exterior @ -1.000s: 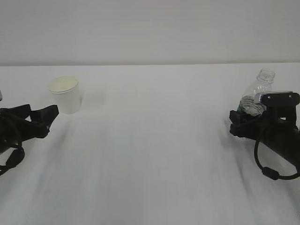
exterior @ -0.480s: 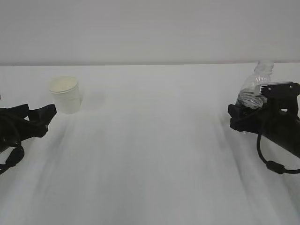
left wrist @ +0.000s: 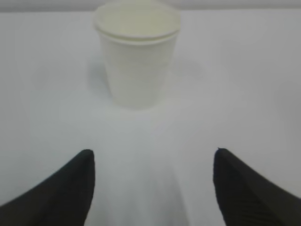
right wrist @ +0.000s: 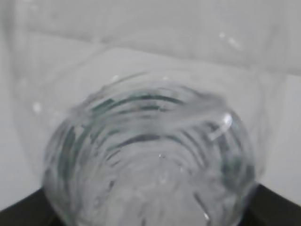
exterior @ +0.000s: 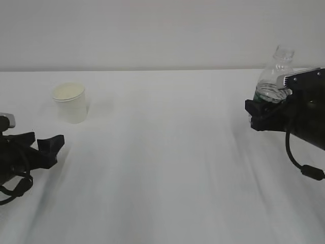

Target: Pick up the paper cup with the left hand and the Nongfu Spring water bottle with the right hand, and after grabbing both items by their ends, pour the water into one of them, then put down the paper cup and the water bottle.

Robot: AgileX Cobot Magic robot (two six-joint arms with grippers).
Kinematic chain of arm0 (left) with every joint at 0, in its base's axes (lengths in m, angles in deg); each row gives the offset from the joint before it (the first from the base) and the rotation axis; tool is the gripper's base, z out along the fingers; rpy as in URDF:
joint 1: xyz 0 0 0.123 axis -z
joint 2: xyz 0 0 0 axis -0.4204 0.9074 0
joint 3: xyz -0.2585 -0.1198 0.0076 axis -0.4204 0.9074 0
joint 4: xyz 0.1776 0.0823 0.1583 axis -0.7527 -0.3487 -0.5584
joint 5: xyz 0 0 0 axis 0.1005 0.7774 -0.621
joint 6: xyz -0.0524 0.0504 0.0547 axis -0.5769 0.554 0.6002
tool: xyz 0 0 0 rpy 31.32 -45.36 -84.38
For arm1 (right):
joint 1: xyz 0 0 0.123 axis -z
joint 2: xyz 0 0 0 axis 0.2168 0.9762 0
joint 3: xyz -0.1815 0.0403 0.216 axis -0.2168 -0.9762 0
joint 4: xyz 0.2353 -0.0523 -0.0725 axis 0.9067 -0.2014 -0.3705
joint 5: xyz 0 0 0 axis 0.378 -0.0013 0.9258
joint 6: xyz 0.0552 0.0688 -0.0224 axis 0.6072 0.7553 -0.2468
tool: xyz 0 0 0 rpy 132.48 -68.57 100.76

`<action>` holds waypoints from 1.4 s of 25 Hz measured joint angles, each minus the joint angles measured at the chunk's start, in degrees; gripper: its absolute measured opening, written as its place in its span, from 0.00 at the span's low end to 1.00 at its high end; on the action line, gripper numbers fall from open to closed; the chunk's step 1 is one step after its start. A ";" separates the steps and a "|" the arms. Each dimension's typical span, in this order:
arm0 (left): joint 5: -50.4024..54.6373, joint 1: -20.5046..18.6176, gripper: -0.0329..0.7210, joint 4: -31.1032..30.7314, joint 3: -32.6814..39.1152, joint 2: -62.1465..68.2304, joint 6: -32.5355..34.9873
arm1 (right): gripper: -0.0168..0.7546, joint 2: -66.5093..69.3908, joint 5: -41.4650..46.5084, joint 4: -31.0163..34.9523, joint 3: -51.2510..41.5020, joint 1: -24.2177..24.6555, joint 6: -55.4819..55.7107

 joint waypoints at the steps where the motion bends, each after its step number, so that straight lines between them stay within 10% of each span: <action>1: 0.00 0.00 0.82 0.00 -0.25 1.02 0.03 | 0.63 -0.82 0.00 -0.03 0.00 0.00 0.00; 35: 0.85 0.00 0.90 -0.35 -24.27 15.34 0.26 | 0.63 -4.52 4.69 -2.19 0.00 0.00 0.10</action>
